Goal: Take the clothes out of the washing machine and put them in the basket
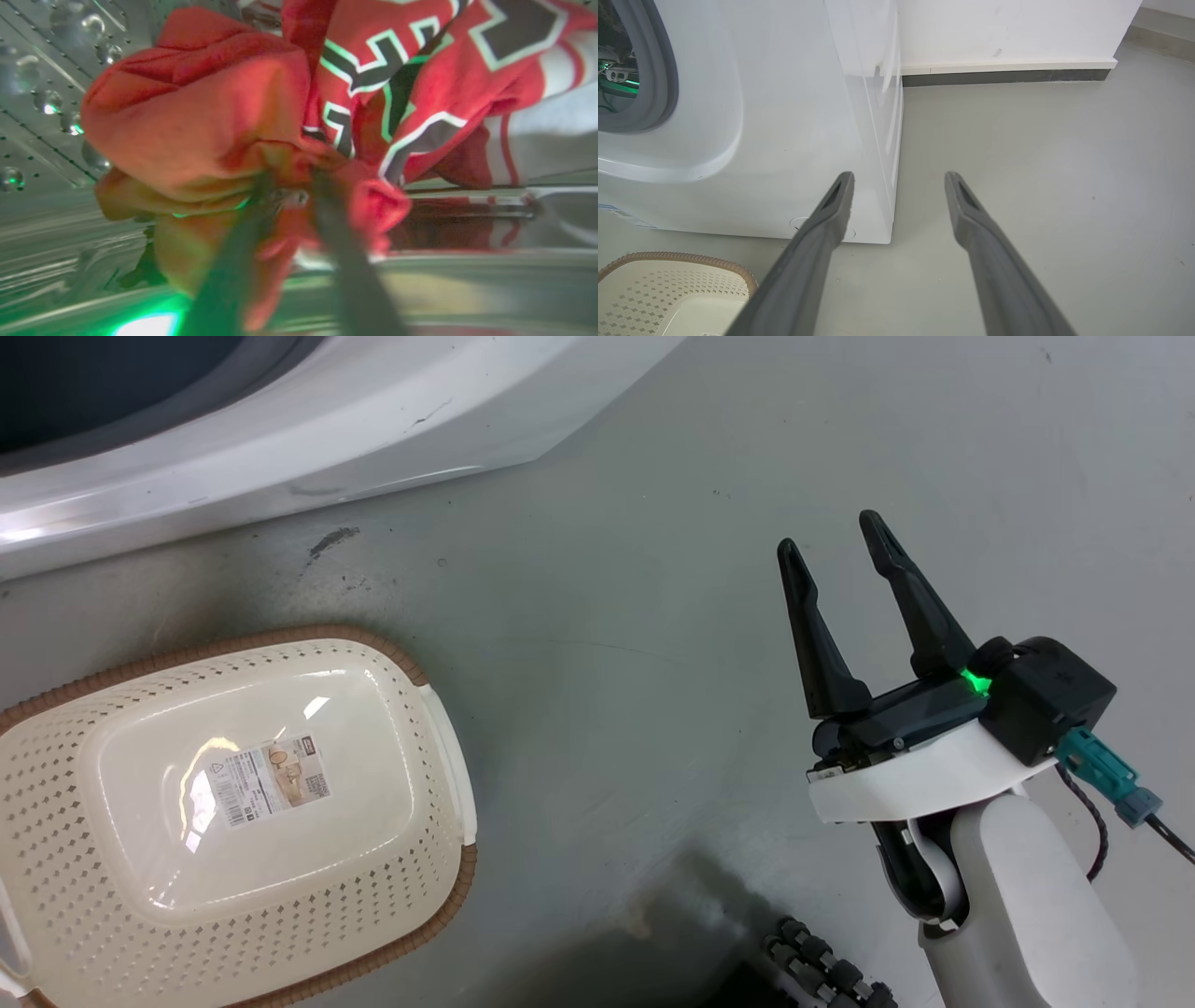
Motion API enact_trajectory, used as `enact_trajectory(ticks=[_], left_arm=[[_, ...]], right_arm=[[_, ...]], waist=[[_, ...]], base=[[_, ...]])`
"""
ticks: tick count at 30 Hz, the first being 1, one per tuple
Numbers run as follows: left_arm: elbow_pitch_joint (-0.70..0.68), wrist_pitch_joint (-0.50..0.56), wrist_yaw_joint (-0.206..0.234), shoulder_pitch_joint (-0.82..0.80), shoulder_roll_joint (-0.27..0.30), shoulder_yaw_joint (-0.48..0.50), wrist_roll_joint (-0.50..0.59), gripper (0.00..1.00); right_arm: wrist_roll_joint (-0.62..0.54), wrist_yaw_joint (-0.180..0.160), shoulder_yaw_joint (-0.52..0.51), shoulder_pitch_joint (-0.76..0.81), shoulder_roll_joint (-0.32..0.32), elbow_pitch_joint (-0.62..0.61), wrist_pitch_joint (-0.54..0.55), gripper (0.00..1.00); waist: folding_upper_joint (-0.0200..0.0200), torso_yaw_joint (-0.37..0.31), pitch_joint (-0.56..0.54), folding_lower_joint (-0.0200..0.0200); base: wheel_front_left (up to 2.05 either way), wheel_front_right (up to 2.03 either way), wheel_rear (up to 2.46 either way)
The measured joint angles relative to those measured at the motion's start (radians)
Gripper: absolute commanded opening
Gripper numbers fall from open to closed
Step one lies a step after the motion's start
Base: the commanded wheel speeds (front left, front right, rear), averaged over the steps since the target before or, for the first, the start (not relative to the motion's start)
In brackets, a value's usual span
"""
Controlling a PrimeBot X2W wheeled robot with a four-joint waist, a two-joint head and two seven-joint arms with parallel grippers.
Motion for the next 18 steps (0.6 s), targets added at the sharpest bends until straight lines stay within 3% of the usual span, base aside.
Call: enact_trajectory(ticks=[6, 18], left_arm=[[-0.063, -0.102, 0.025, 0.057, -0.001, -0.013, -0.004, 0.0], [-0.158, -0.56, 0.087, 0.227, -0.035, -0.003, -0.039, 0.0]], right_arm=[[0.001, 0.0, -0.001, -0.006, 0.0, 0.006, 0.0, 1.0], [-0.034, 0.0, -0.044, 0.01, 0.0, 0.032, 0.0, 1.0]], waist=[[0.0, 0.002, -0.013, 0.0], [0.0, 0.036, -0.121, 0.0]], base=[[0.0, 0.0, 0.0], [0.0, 0.0, 0.0]])
